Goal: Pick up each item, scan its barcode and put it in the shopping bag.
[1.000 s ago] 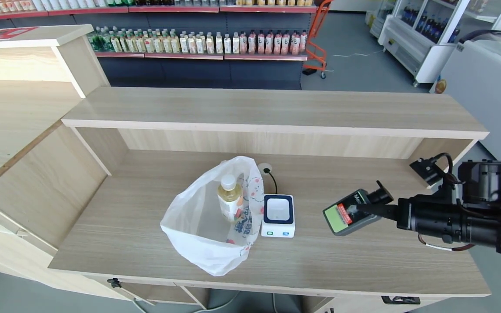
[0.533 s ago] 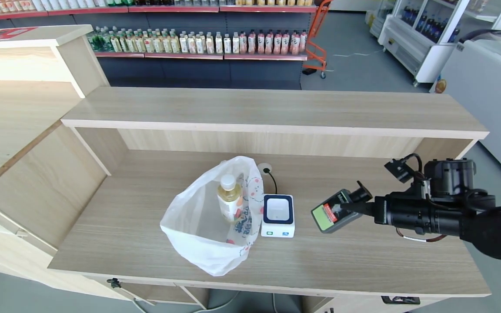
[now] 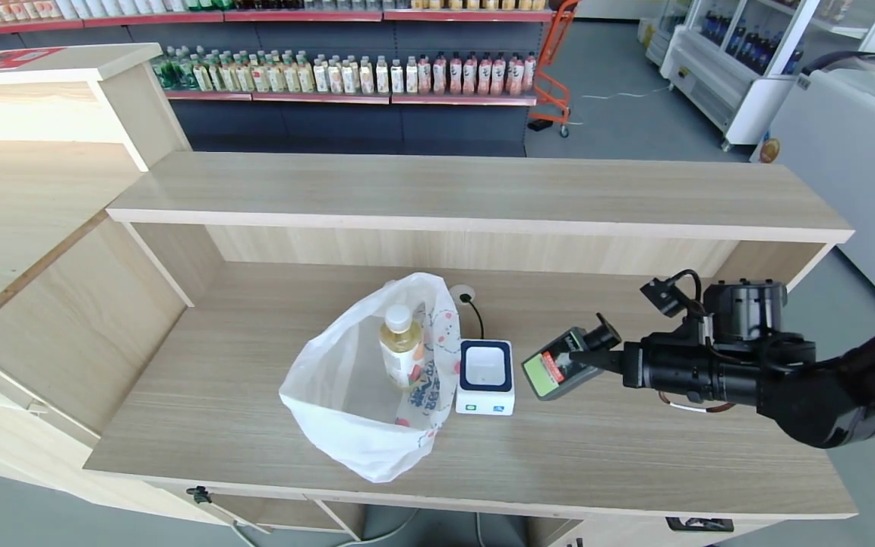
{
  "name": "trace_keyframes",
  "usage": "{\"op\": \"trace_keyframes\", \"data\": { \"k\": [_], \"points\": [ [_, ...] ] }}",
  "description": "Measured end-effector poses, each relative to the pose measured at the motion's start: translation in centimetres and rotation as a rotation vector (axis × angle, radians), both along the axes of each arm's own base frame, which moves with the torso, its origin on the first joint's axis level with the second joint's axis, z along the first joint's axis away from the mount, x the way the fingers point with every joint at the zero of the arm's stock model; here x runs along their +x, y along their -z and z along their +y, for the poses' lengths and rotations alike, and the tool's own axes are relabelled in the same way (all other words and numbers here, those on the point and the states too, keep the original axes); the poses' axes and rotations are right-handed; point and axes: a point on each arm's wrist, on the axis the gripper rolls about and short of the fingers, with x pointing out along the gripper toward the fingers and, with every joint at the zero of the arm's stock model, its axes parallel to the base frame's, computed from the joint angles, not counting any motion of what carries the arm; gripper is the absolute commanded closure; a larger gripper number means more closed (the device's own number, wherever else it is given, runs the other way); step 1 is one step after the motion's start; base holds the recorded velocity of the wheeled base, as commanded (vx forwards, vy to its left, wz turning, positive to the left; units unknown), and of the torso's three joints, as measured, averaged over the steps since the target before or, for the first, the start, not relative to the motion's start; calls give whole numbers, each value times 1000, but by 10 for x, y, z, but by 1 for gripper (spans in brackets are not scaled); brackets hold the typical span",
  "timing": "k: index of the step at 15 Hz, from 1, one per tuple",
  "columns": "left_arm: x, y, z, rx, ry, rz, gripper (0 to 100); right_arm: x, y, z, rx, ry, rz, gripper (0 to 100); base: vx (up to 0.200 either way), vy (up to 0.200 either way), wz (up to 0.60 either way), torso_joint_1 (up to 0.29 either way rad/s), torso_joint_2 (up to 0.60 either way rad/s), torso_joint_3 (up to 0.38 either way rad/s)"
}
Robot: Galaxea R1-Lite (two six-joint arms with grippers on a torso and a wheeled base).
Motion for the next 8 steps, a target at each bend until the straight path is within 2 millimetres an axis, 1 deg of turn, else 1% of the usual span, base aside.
{"op": "trace_keyframes", "data": {
  "k": [5, 8],
  "points": [
    [0, 0, 0, 0, 0, 0, 0, 14, 19, 13, -1, -29, 14, 100, 0, 0, 0, 0, 0, 0],
    [0, 0, 0, 0, 0, 0, 0, 28, 24, 20, 18, -36, -20, 100, 0, 0, 0, 0, 0, 0]
  ]
}}
